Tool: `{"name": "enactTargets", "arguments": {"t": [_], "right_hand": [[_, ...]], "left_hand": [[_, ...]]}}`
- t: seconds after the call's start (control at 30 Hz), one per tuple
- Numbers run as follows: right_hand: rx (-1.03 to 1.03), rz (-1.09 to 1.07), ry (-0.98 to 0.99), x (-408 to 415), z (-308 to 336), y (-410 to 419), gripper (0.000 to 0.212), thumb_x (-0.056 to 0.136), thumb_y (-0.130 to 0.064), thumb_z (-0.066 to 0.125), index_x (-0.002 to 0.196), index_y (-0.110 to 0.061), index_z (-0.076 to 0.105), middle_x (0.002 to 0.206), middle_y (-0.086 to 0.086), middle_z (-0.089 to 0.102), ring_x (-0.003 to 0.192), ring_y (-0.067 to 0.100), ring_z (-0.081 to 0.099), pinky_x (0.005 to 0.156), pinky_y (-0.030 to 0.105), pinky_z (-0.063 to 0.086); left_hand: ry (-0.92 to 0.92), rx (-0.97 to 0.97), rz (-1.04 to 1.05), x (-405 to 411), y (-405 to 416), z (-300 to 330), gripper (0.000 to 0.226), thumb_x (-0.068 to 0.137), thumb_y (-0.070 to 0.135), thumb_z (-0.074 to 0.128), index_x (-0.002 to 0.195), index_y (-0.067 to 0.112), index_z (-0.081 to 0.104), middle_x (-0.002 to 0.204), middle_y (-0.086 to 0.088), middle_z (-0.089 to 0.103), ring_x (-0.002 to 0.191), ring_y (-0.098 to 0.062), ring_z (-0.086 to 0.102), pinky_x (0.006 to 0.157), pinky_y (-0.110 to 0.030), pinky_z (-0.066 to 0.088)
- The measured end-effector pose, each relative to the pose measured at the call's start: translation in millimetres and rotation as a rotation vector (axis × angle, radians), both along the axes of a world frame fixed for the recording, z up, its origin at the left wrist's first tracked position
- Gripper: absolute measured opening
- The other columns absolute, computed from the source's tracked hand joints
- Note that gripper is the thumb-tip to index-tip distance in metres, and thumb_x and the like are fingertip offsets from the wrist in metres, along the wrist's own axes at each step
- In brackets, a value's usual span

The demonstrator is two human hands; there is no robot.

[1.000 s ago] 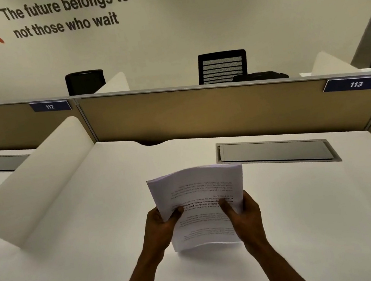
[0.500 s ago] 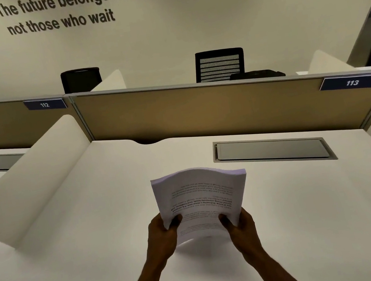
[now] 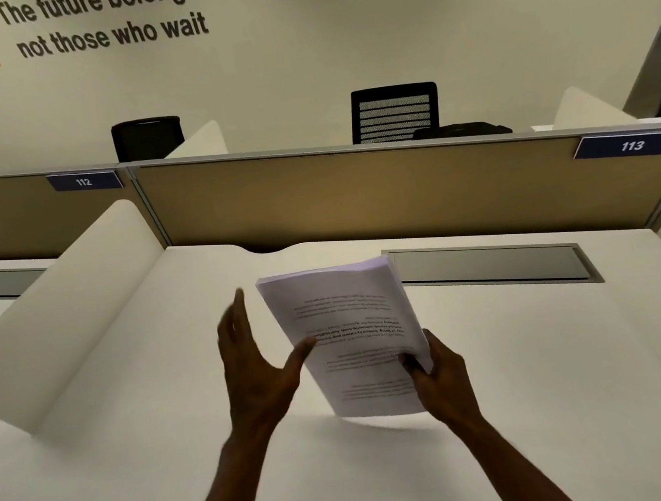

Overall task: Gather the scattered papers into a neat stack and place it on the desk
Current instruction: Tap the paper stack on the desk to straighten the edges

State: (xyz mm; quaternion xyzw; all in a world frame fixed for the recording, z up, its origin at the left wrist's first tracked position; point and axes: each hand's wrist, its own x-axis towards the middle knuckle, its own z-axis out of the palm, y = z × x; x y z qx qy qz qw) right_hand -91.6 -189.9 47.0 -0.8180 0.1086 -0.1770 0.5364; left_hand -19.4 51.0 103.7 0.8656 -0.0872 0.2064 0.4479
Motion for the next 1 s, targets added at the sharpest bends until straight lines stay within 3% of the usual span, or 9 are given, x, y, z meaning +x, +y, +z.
{"name": "enactTargets", "arguments": {"t": [0.07, 0.13, 0.3, 0.53, 0.63, 0.73, 0.87, 0.93, 1.0], "right_hand": [[-0.150, 0.041, -0.022, 4, 15, -6, 0.009, 0.090, -0.025, 0.056, 0.097, -0.026, 0.060, 0.084, -0.011, 0.068, 0.076, 0.006, 0.065, 0.061, 0.024, 0.053], [-0.313, 0.099, -0.035, 9, 30, -10, 0.006, 0.090, -0.022, 0.056, 0.094, -0.027, 0.058, 0.083, -0.009, 0.068, 0.071, 0.009, 0.063, 0.058, 0.016, 0.045], [-0.515, 0.182, -0.021, 16, 58, -17, 0.016, 0.092, -0.029, 0.058, 0.103, -0.019, 0.063, 0.092, -0.003, 0.073, 0.073, 0.014, 0.061, 0.062, 0.017, 0.047], [-0.639, 0.231, 0.050, 21, 66, -23, 0.014, 0.092, -0.027, 0.060, 0.104, -0.020, 0.062, 0.098, -0.002, 0.074, 0.079, 0.015, 0.064, 0.064, 0.014, 0.039], [-0.681, 0.253, 0.078, 25, 68, -25, 0.016, 0.091, -0.030, 0.060, 0.105, -0.022, 0.061, 0.099, -0.002, 0.074, 0.084, 0.020, 0.068, 0.072, 0.021, 0.047], [-0.694, 0.236, 0.048, 30, 72, -30, 0.027, 0.088, -0.044, 0.057, 0.106, -0.024, 0.063, 0.100, -0.003, 0.074, 0.087, 0.020, 0.068, 0.079, 0.031, 0.056], [-0.452, -0.157, -0.101, 26, 61, -53, 0.074, 0.073, -0.059, 0.076, 0.135, -0.026, 0.051, 0.136, -0.003, 0.056, 0.125, 0.017, 0.048, 0.103, 0.036, 0.041], [-0.012, -0.176, 0.028, 20, 50, -59, 0.100, 0.066, -0.053, 0.085, 0.147, -0.033, 0.030, 0.148, 0.001, 0.046, 0.135, 0.019, 0.042, 0.109, 0.044, 0.039], [0.433, 0.029, 0.134, 18, 33, -56, 0.099, 0.064, -0.045, 0.088, 0.145, -0.032, 0.033, 0.143, 0.008, 0.054, 0.131, 0.026, 0.052, 0.104, 0.052, 0.047]], "left_hand": [[-0.181, 0.278, -0.072, 10, 5, 25, 0.102, 0.072, 0.057, 0.076, 0.155, 0.028, 0.024, 0.154, -0.001, 0.036, 0.144, -0.020, 0.031, 0.113, -0.033, 0.033], [-0.133, 0.409, -0.235, 20, 4, 45, 0.095, 0.072, 0.052, 0.076, 0.152, 0.028, 0.032, 0.147, 0.000, 0.047, 0.135, -0.020, 0.043, 0.110, -0.037, 0.042], [0.124, 0.078, -0.399, 37, 9, 62, 0.050, 0.070, 0.032, 0.084, 0.117, 0.027, 0.068, 0.104, 0.012, 0.074, 0.091, -0.002, 0.067, 0.076, -0.026, 0.051], [0.291, -0.017, -0.393, 35, 18, 47, 0.073, 0.074, 0.029, 0.085, 0.140, 0.034, 0.054, 0.131, 0.018, 0.060, 0.099, -0.011, 0.069, 0.087, -0.031, 0.056], [0.367, 0.074, -0.412, 35, 18, 43, 0.024, 0.074, 0.041, 0.073, 0.094, 0.030, 0.077, 0.087, 0.015, 0.076, 0.080, -0.010, 0.072, 0.068, -0.024, 0.054], [0.374, -0.007, -0.376, 34, 17, 33, 0.023, 0.075, 0.041, 0.070, 0.082, 0.021, 0.079, 0.071, 0.013, 0.075, 0.067, -0.005, 0.071, 0.061, -0.019, 0.048], [0.378, -0.243, -0.285, 34, 28, 18, 0.016, 0.077, 0.038, 0.072, 0.081, 0.023, 0.078, 0.076, 0.009, 0.078, 0.065, -0.008, 0.072, 0.055, -0.018, 0.050], [0.408, -0.370, -0.275, 31, 35, 8, 0.015, 0.076, 0.036, 0.074, 0.081, 0.022, 0.078, 0.080, 0.003, 0.079, 0.067, -0.014, 0.074, 0.052, -0.018, 0.053], [0.452, -0.474, -0.275, 29, 37, -2, 0.015, 0.076, 0.032, 0.075, 0.083, 0.019, 0.078, 0.084, -0.003, 0.079, 0.070, -0.019, 0.075, 0.056, -0.024, 0.056]]}}
